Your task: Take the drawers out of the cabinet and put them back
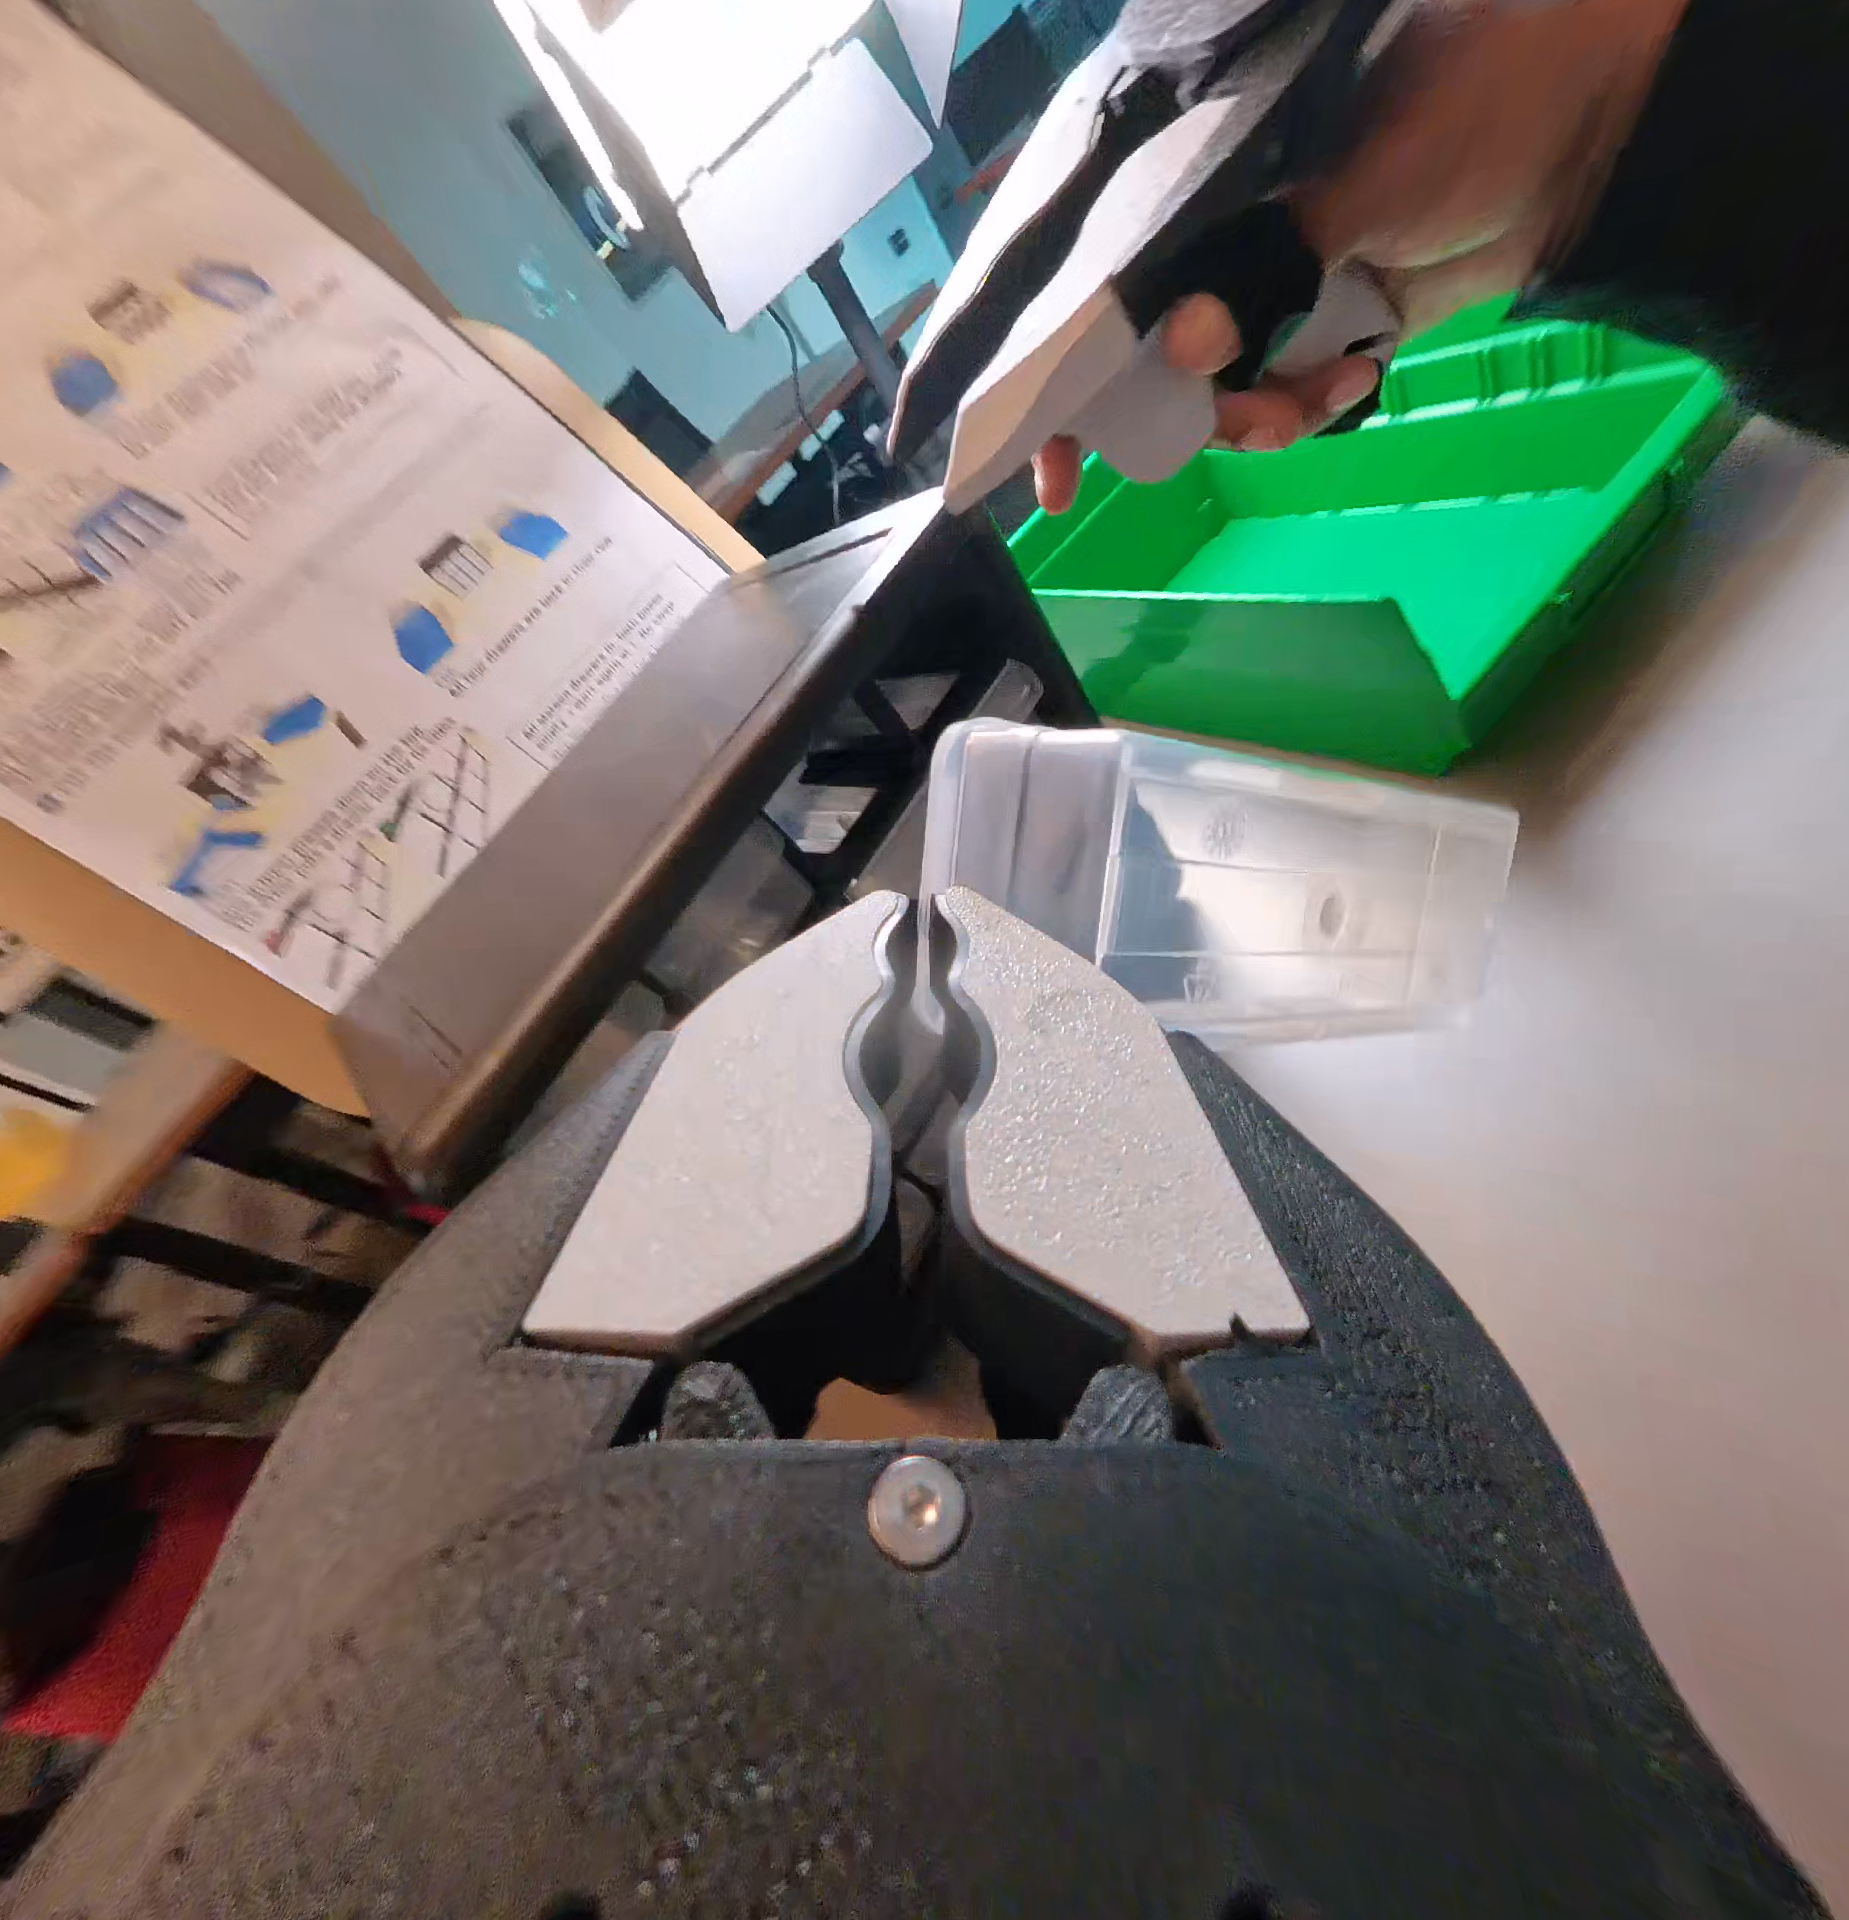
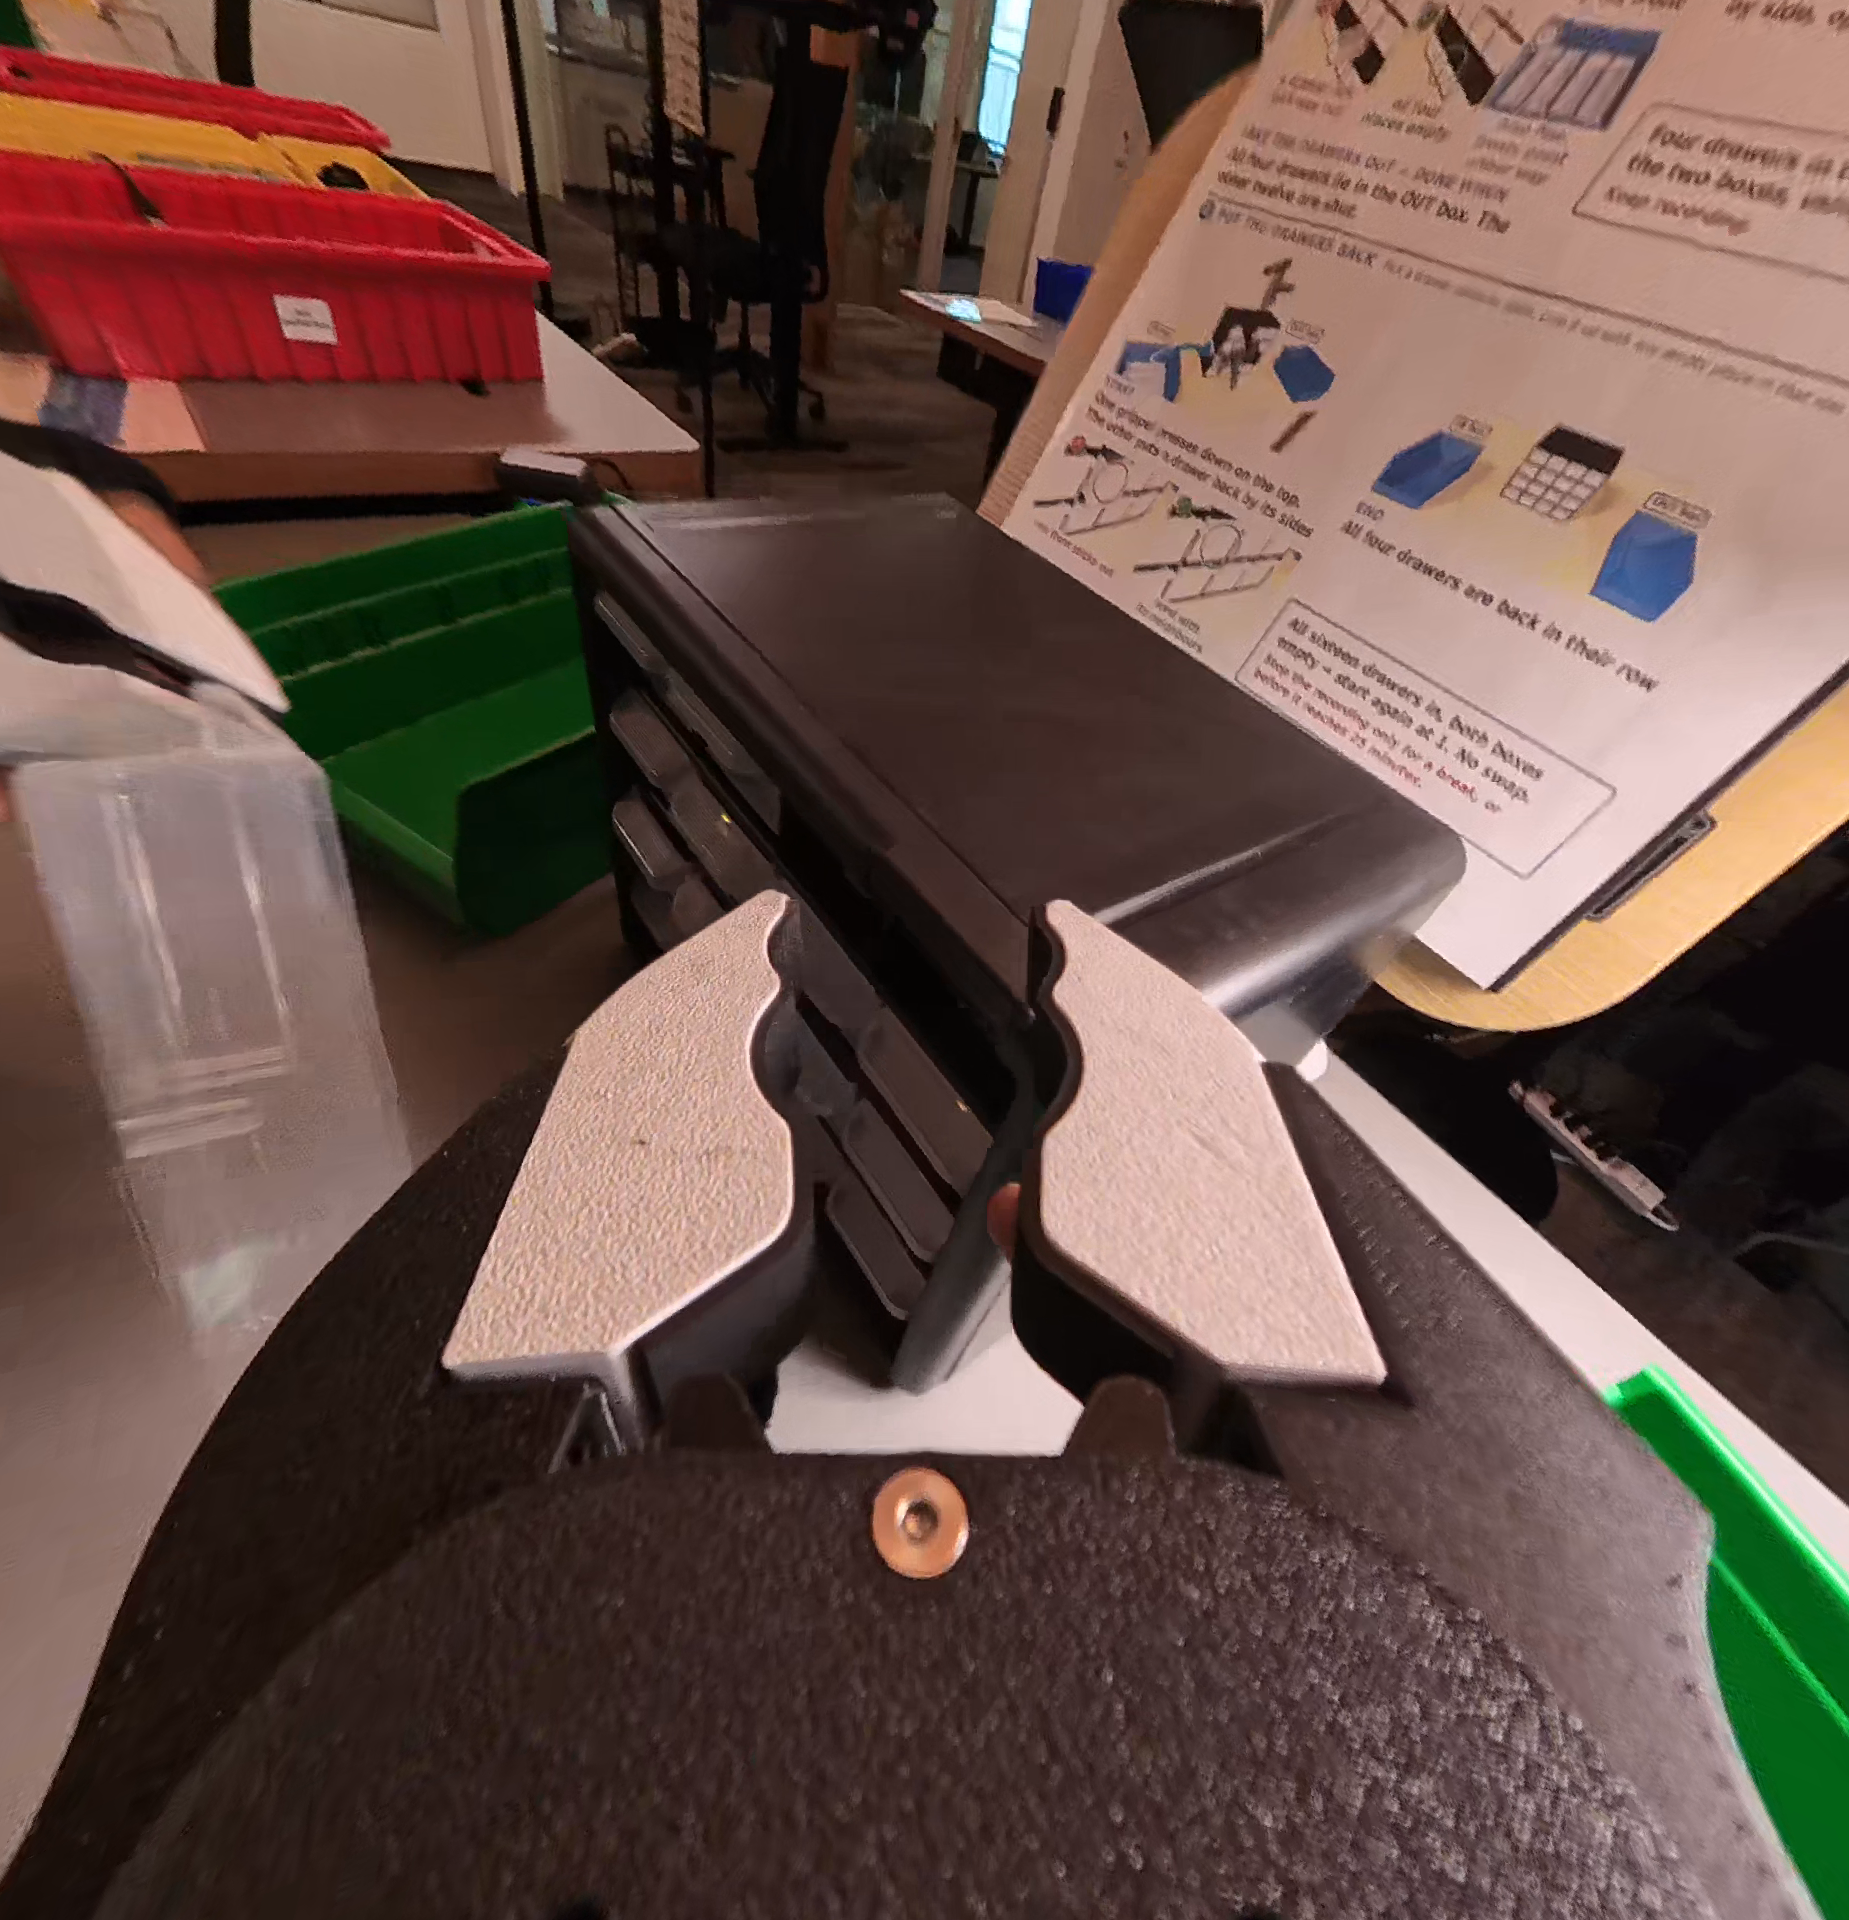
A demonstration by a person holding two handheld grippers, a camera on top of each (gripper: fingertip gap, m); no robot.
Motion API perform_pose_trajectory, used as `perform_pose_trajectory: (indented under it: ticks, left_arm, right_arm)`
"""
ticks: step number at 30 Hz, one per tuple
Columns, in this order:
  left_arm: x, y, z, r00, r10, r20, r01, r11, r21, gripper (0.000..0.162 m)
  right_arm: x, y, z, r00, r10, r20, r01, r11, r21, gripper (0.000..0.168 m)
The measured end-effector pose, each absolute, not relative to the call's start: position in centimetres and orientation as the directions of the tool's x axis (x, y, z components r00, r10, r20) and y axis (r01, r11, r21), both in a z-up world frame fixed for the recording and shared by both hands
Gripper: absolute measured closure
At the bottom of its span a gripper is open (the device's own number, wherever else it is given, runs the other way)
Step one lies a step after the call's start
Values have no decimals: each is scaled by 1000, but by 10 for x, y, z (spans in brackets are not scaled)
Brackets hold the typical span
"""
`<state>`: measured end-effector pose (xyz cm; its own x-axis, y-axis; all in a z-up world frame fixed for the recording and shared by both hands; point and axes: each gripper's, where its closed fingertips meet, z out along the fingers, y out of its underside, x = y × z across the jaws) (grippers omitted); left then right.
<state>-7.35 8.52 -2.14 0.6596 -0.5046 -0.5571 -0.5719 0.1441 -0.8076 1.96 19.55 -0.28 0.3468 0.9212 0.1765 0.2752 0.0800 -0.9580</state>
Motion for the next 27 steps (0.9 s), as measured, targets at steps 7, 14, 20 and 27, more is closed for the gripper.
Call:
perform_pose_trajectory:
  ticks: [7, 14, 20, 27]
  left_arm:
    - [-90, 84, -26, 708, -643, -293, -377, 8, -926, 160]
    - [-95, 82, -22, 720, -605, -341, -412, 24, -911, 160]
    - [-97, 70, -19, 671, -681, -292, -380, 21, -925, 157]
    - [-98, 51, -14, 582, -782, -223, -331, 23, -943, 123]
  right_arm:
    - [-17, 107, -7, -44, 990, 135, 318, 142, -937, 101]
    - [-62, 68, -56, -197, 970, 140, 490, 222, -843, 87]
    - [-72, 69, -61, -207, 933, 295, 467, 359, -808, 119]
    - [-83, 67, -52, -187, 757, 627, 428, 637, -641, 120]
